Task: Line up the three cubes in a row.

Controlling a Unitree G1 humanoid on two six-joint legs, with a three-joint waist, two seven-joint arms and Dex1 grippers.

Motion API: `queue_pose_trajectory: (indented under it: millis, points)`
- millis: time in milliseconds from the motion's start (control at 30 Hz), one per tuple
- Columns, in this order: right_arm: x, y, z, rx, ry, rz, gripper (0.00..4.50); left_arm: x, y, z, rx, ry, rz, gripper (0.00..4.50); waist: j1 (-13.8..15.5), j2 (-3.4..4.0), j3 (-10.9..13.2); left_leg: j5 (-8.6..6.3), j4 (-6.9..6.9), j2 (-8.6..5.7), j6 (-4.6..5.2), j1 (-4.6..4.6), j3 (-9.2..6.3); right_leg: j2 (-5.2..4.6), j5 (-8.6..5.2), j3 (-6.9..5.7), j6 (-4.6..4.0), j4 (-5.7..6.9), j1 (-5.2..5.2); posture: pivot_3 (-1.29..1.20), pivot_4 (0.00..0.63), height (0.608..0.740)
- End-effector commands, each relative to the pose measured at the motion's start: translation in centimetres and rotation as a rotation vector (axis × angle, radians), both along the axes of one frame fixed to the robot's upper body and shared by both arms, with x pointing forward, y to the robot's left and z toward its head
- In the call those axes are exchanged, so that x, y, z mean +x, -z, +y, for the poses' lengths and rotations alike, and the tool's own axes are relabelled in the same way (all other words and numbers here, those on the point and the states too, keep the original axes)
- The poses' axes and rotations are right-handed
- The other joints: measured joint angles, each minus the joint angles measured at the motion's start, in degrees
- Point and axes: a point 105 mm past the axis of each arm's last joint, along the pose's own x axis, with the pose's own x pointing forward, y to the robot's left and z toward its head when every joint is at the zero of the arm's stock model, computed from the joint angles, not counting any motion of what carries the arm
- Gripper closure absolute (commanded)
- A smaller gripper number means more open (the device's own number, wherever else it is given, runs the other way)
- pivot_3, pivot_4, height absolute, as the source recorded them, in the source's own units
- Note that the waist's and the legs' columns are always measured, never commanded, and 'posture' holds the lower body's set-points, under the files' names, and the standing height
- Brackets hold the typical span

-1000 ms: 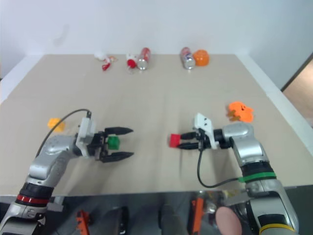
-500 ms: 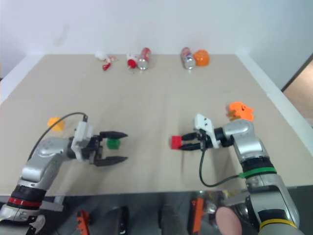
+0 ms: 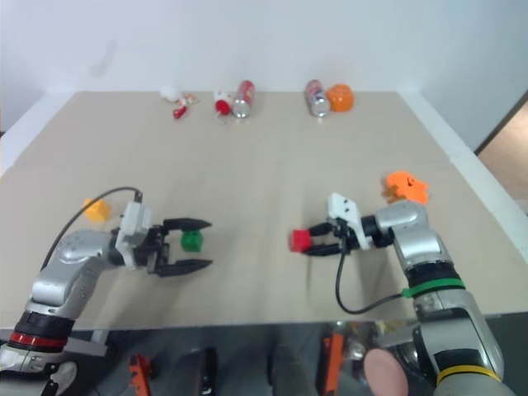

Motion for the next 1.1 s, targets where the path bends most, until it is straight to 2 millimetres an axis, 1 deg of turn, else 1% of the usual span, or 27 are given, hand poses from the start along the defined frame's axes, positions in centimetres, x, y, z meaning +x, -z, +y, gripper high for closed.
queue_pose_trajectory:
  millis: [33,67,100,233,367,500,533,600,633,733,767,800,833,867,1000,1100]
  points:
    - [0.6,-1.1,-0.3,-0.016,0.004,-0.044,0.64,-0.2,-1.6,-0.3,-0.031,0.009,-0.048,0.4,-0.04,0.0,0.0,0.0,0.0,0.0,0.0,0.01,0.0,0.0,0.0,0.0,0.0,0.0,0.01,0.0,0.15,0.74]
    - [0.6,-1.1,-0.4,-0.024,0.002,-0.043,0.3,-0.2,-1.6,-0.3,-0.03,0.009,-0.048,0.4,-0.04,0.0,0.0,0.0,0.0,0.0,0.0,0.02,0.0,0.01,0.0,0.0,0.0,0.0,-0.01,0.0,0.15,0.74]
    - [0.5,-1.1,-0.6,-0.032,0.001,-0.04,0.05,-0.2,-1.6,-0.2,-0.03,0.008,-0.048,0.4,-0.04,0.0,0.0,0.0,0.0,0.0,0.0,0.02,-0.01,0.02,0.01,0.0,-0.01,0.0,-0.01,0.0,0.15,0.74]
    - [0.0,-1.6,-1.6,-0.061,-0.019,-0.022,0.05,-0.2,-2.4,0.3,-0.03,-0.003,-0.063,0.4,0.0,0.0,0.0,0.0,0.0,0.0,0.0,0.02,-0.01,0.01,0.01,0.0,-0.01,0.0,0.0,0.0,0.15,0.74]
    - [0.4,-2.7,-2.9,-0.107,-0.005,-0.061,0.05,0.0,-3.8,1.0,-0.046,-0.027,-0.087,0.4,-0.01,0.0,0.0,0.0,-0.01,0.0,0.0,-0.01,0.01,0.0,0.01,0.0,-0.01,0.0,-0.04,0.0,0.15,0.74]
    - [1.0,-5.2,-4.7,-0.154,0.016,-0.15,0.05,0.0,-5.0,2.4,-0.039,-0.072,-0.105,0.4,-0.04,0.01,0.01,0.0,-0.06,0.0,0.0,-0.01,0.02,0.01,0.01,0.0,-0.01,0.0,-0.09,0.0,0.15,0.74]
    - [1.3,-6.2,-5.0,-0.154,0.028,-0.182,0.05,-0.1,-5.0,2.8,-0.03,-0.084,-0.107,0.4,-0.04,0.02,0.02,0.0,-0.07,0.0,0.0,0.0,0.02,0.01,0.0,0.0,-0.02,0.0,-0.09,0.0,0.15,0.74]
    - [2.0,-8.6,-5.0,-0.109,0.059,-0.254,0.05,-0.1,-5.1,3.7,-0.018,-0.112,-0.104,0.4,-0.21,0.06,0.04,0.0,-0.09,0.01,-0.01,-0.01,0.03,0.01,0.0,0.0,-0.03,0.0,-0.13,0.0,0.15,0.74]
    - [2.4,-10.0,-4.7,-0.063,0.068,-0.283,0.05,-0.2,-5.1,4.2,-0.013,-0.125,-0.101,0.4,-0.23,0.06,0.04,-0.01,-0.11,0.02,-0.01,0.0,0.06,0.01,-0.01,0.01,-0.04,0.0,-0.16,0.0,0.15,0.74]
    - [3.1,-15.4,-2.3,0.187,0.083,-0.371,0.05,-0.2,-4.5,5.7,0.021,-0.17,-0.087,0.4,-0.43,0.08,0.06,0.0,-0.13,0.04,-0.01,-0.01,0.07,0.01,0.0,0.01,-0.07,0.0,-0.19,0.0,0.15,0.74]
    - [3.1,-16.9,-1.3,0.269,0.069,-0.384,0.05,-0.2,-4.1,6.2,0.038,-0.184,-0.082,0.4,-0.58,0.08,0.06,0.0,-0.14,0.05,-0.01,0.0,0.06,0.01,0.01,0.01,-0.08,0.01,-0.19,0.0,0.15,0.74]
    - [2.7,-17.7,-0.3,0.327,0.043,-0.375,0.05,-0.2,-3.7,6.8,0.055,-0.195,-0.075,0.4,-0.58,0.08,0.06,0.0,-0.14,0.09,-0.01,0.0,0.05,0.04,0.02,0.0,-0.1,0.01,-0.18,0.0,0.15,0.74]
    - [2.3,-17.9,0.6,0.353,0.008,-0.367,0.05,-0.3,-3.4,7.2,0.067,-0.204,-0.068,0.4,-0.55,0.06,0.05,0.0,-0.15,0.11,-0.01,0.0,0.04,0.05,0.03,-0.02,-0.11,0.01,-0.18,0.0,0.15,0.74]
    - [1.8,-17.6,1.4,0.357,-0.028,-0.354,0.05,-0.4,-3.0,7.5,0.077,-0.21,-0.06,0.4,-0.45,0.06,0.04,-0.01,-0.17,0.14,-0.01,0.0,0.03,0.06,0.02,-0.06,-0.13,0.01,-0.17,0.0,0.15,0.74]
    - [0.1,-15.2,3.8,0.334,-0.129,-0.295,0.05,-0.8,-1.7,8.7,0.118,-0.218,-0.044,0.4,0.21,0.02,0.02,-0.09,-0.18,0.22,-0.13,-0.05,0.04,0.04,-0.01,-0.15,-0.17,0.0,-0.19,0.0,0.15,0.74]
    - [-1.4,-14.1,5.5,0.361,-0.193,-0.229,0.05,-0.7,-0.8,9.6,0.15,-0.24,-0.041,0.4,0.27,0.07,0.05,-0.1,-0.16,0.21,-0.15,-0.25,0.11,-0.04,-0.02,-0.16,-0.17,0.0,-0.34,0.0,0.15,0.74]
